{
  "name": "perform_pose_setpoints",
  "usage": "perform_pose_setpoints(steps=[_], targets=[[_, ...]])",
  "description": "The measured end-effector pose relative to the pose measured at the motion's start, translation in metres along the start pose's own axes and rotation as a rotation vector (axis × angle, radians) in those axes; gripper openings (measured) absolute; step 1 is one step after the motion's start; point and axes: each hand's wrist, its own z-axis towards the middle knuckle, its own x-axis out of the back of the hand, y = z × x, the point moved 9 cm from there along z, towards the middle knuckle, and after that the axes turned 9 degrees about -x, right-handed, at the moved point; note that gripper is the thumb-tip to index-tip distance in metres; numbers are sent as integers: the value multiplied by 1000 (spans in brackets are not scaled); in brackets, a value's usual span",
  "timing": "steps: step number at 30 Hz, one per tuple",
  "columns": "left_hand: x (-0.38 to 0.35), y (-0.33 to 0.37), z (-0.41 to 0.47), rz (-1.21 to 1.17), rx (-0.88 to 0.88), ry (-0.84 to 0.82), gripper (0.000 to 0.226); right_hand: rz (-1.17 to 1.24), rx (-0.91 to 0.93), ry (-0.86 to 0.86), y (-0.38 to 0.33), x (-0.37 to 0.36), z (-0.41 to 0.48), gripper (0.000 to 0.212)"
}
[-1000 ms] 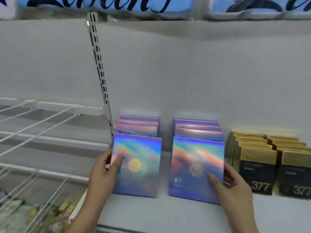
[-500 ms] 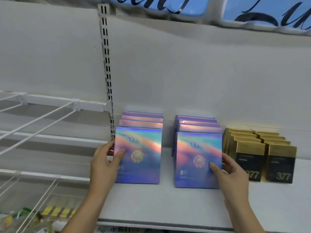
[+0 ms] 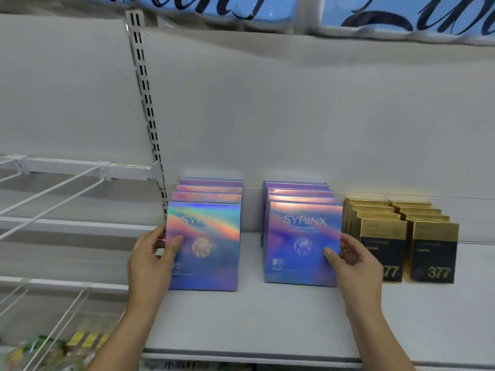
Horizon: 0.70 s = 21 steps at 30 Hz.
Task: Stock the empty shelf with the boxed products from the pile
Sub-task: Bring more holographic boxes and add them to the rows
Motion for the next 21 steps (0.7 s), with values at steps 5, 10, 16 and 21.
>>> perform_pose_setpoints(steps=[5, 10, 16, 21], targets=[[0, 1, -3, -7, 9, 42, 23, -53, 27, -7, -3, -1, 0, 43], [-1, 4, -5, 15, 15, 61, 25, -75, 40, 2, -6, -2, 0, 42], [1, 0, -5, -17, 49, 79, 25, -83, 26, 4, -7, -3, -2, 44], [0, 1, -3, -20, 68, 90, 27, -85, 12, 6, -7, -3, -3, 45]])
